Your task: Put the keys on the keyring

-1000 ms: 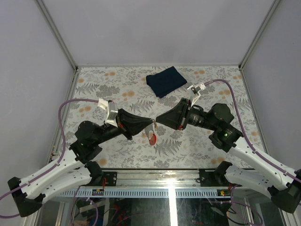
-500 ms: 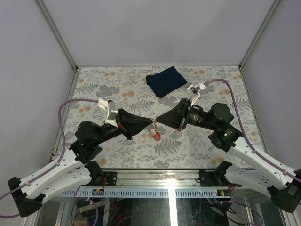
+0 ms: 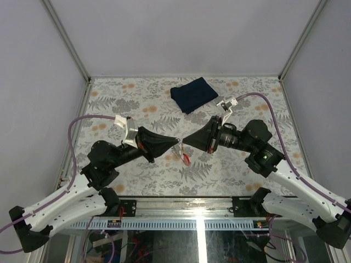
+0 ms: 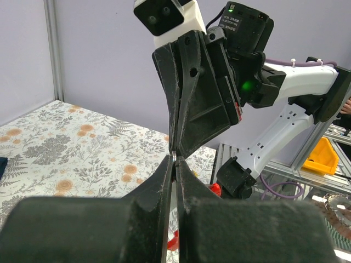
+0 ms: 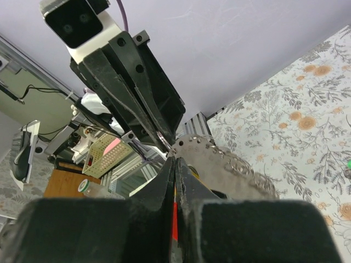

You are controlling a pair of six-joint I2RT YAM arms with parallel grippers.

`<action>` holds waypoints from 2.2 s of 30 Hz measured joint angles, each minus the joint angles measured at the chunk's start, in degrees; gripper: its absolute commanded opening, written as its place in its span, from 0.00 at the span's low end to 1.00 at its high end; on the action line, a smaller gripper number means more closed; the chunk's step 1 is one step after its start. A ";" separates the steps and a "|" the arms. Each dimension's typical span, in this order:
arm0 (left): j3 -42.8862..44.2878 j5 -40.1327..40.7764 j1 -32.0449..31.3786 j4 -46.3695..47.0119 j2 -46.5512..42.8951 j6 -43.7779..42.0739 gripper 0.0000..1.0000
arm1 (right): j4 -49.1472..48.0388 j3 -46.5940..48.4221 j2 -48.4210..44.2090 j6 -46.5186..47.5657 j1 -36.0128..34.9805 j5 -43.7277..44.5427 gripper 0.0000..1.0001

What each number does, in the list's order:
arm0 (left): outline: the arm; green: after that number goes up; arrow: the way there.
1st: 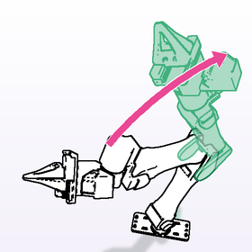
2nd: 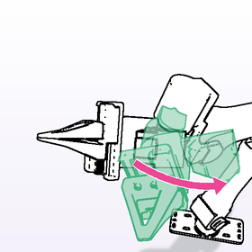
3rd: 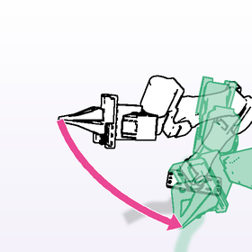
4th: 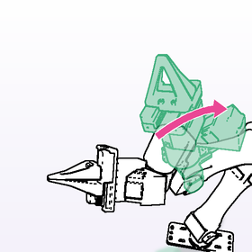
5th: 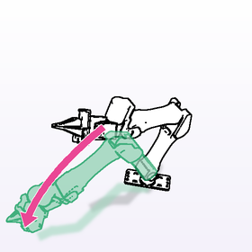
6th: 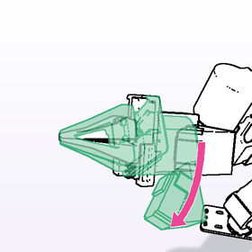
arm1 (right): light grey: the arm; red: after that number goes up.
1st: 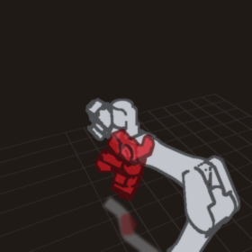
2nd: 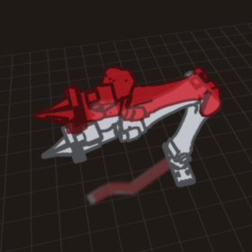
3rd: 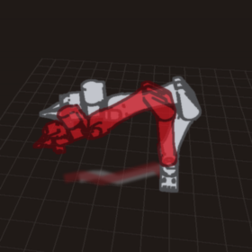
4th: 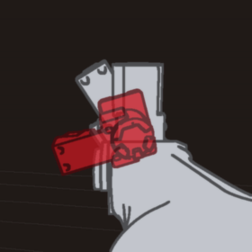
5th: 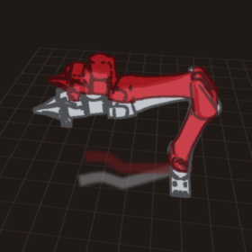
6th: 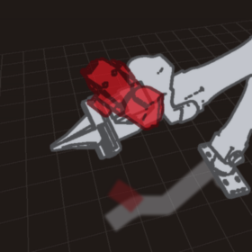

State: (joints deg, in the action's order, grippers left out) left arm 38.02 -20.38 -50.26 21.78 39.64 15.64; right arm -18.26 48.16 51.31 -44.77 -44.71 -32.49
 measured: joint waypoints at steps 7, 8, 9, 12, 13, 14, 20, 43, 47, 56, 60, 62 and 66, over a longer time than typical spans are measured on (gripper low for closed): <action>0.50 -0.28 0.00 -0.68 0.35 -0.28 0.00 | 4.35 1.51 -0.04 2.36 0.00 0.09 0.00; 0.52 -0.39 0.00 -0.72 0.42 -0.31 0.00 | 4.57 1.55 -0.04 2.51 0.00 0.07 0.00; 0.52 -0.55 0.00 -0.74 0.48 -0.31 0.00 | 4.81 1.57 -0.04 2.60 0.00 0.02 0.00; 0.63 -1.07 0.00 -0.72 0.92 -0.33 0.00 | 5.20 1.60 0.07 2.60 0.00 -0.20 0.00; 0.76 -1.22 0.00 -0.72 1.09 -0.33 0.00 | 5.18 1.60 0.20 2.60 0.00 -0.28 0.00; 0.94 -1.38 0.00 -0.72 1.27 -0.35 0.00 | 5.14 1.62 0.37 2.56 0.00 -0.42 0.00; 1.49 -2.16 0.00 -0.76 1.95 -0.55 0.00 | 4.76 1.92 1.53 2.40 0.00 -1.73 0.17; 2.89 -6.84 0.00 -0.70 3.15 -0.94 0.00 | -6.71 -5.60 -8.20 26.69 0.07 -1.53 0.43; 3.41 -7.65 0.00 -0.55 3.28 -0.94 0.00 | -9.49 -6.03 -5.60 26.97 0.09 -4.09 0.42; 3.43 -7.93 0.00 -0.48 3.32 -0.94 0.00 | -11.85 -6.01 -3.13 25.83 0.11 -9.22 0.37; 3.43 -8.00 0.00 -0.48 3.32 -0.94 0.00 | -12.72 -6.01 -2.73 24.92 0.11 -9.88 0.36; 3.43 -8.17 0.00 -0.48 3.34 -0.94 0.00 | -13.22 -6.01 -2.54 24.55 0.09 -10.23 0.34; 3.43 -8.33 0.00 -0.48 3.48 -0.94 0.00 | -14.53 -6.01 -1.92 23.65 0.11 -10.34 0.30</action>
State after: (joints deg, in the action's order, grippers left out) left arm 41.45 -28.71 -50.26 21.30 43.11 14.70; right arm -32.80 42.15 49.39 -21.12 -44.60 -42.83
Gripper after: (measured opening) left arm 0.008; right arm 0.327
